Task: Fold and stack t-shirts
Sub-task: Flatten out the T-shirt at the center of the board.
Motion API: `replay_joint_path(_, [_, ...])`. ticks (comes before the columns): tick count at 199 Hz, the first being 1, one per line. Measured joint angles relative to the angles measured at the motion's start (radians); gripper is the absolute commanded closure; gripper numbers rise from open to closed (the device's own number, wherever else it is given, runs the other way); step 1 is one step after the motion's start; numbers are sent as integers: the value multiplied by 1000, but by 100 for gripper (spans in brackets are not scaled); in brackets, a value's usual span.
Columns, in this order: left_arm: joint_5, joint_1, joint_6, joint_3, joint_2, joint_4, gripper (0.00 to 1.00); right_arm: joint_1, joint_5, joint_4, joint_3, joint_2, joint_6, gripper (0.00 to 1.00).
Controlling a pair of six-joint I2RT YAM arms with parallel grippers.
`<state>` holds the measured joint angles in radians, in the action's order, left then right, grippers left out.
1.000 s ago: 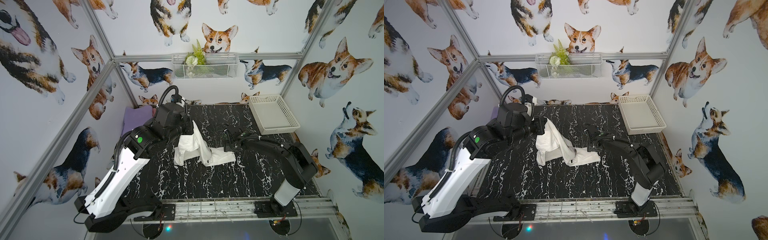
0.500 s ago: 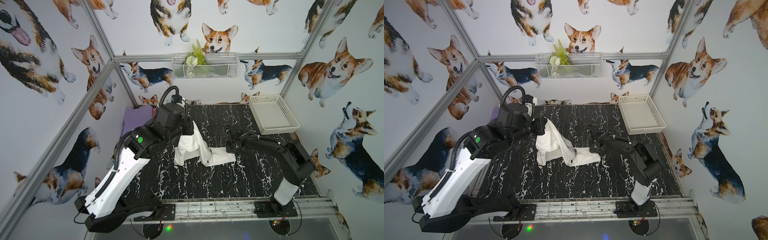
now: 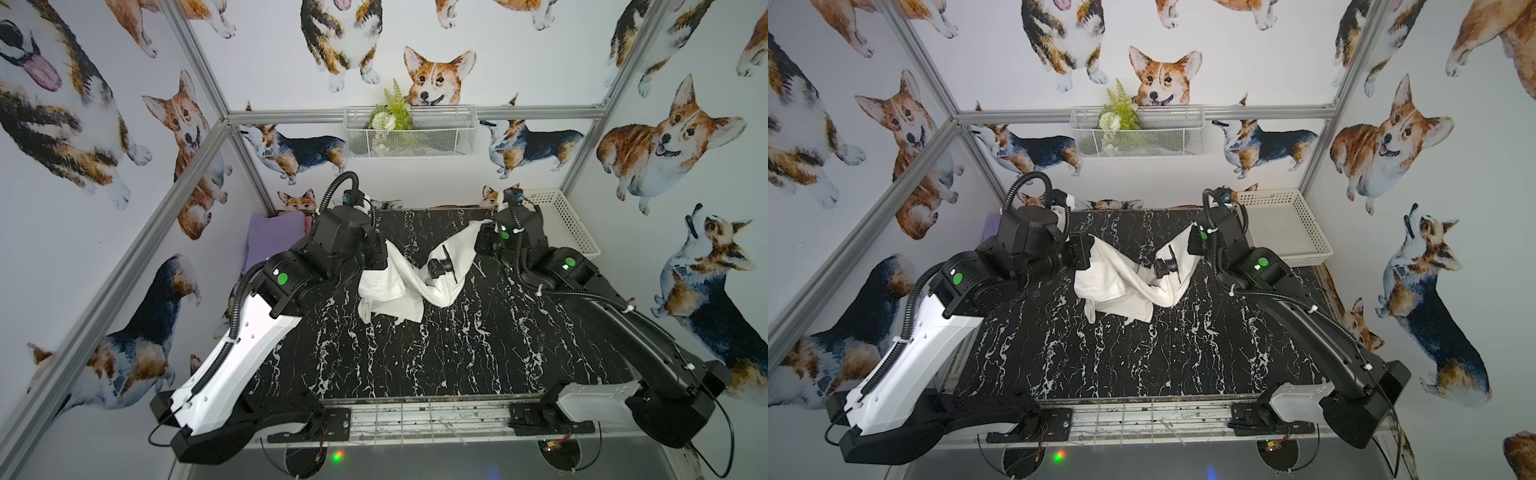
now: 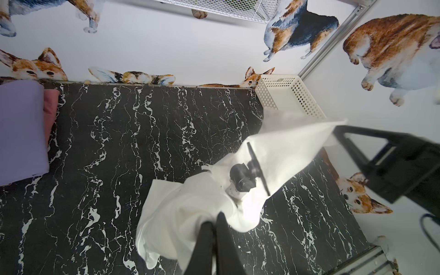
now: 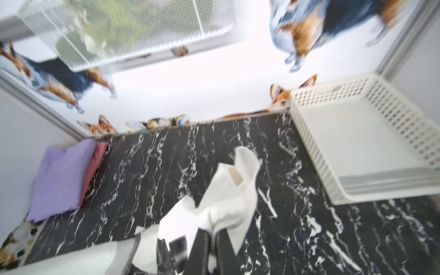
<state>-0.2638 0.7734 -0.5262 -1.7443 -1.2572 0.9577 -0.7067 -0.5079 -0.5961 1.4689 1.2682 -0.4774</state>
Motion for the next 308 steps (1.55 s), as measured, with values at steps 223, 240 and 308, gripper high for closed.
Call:
replay_joint_path(223, [-161, -9, 225, -576, -182, 296, 100, -182, -439, -678, 134, 288, -429, 6])
replay_joint_path(240, [-138, -9, 228, -550, -200, 298, 100, -184, -438, -726, 162, 369, -454, 6])
replay_joint_path(308, [-148, -10, 220, -402, -164, 245, 100, -295, -162, -335, -352, 100, -385, 31])
